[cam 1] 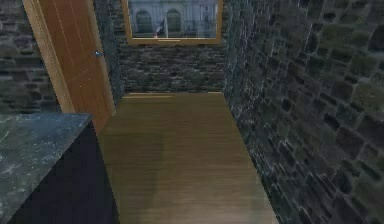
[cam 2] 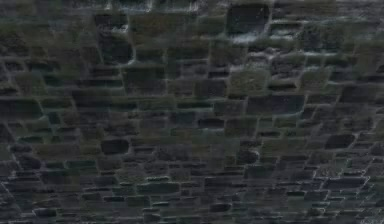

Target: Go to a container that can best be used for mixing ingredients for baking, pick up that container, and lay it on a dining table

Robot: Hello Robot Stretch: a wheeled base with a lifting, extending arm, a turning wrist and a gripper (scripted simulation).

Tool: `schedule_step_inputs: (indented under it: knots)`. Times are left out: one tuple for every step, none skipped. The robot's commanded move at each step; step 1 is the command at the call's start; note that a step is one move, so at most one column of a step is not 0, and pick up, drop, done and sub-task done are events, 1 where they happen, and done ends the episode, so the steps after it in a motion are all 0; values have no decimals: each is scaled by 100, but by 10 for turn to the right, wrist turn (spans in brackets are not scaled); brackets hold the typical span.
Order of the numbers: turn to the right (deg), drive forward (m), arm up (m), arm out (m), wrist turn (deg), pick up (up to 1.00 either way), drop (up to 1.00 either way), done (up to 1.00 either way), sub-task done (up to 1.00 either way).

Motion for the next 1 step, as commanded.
schedule_step_inputs:
  knots:
    - [60,0,0,0,0,0,0,0,0]
